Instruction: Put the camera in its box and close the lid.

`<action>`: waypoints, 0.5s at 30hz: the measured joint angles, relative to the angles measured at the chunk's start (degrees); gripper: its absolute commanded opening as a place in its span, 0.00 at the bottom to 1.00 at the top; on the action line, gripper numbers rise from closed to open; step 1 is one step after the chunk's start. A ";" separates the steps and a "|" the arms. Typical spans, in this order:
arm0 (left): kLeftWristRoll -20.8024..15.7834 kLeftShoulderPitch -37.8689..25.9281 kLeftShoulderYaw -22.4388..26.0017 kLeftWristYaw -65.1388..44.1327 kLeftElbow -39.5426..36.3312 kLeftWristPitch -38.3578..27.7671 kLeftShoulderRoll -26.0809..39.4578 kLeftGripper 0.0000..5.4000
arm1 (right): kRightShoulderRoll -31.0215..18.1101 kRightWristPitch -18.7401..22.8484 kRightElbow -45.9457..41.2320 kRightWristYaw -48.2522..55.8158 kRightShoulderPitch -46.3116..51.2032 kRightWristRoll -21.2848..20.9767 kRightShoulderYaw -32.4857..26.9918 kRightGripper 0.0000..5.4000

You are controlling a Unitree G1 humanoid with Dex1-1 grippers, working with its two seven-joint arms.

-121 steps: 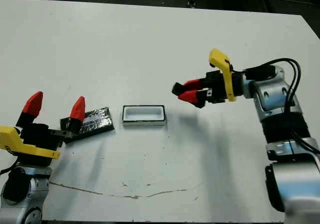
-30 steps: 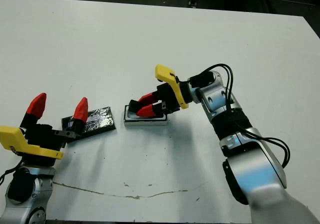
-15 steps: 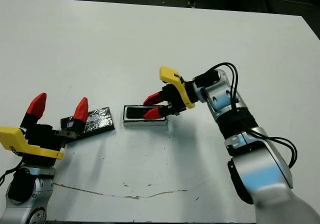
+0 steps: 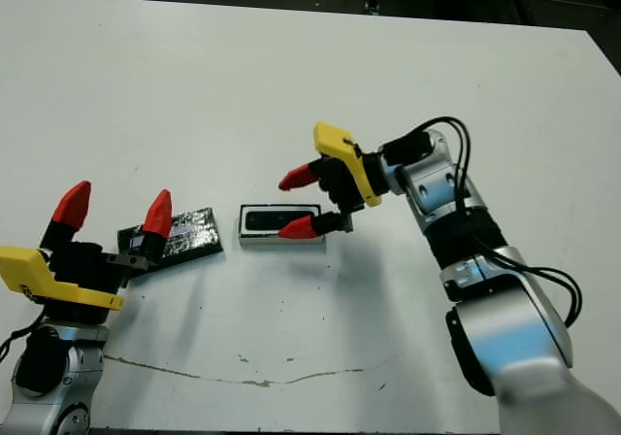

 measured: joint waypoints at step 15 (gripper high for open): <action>-0.25 -0.17 1.53 -0.89 -0.30 0.09 1.71 1.00 | -5.67 17.05 -53.58 -30.67 36.15 15.86 -28.32 0.94</action>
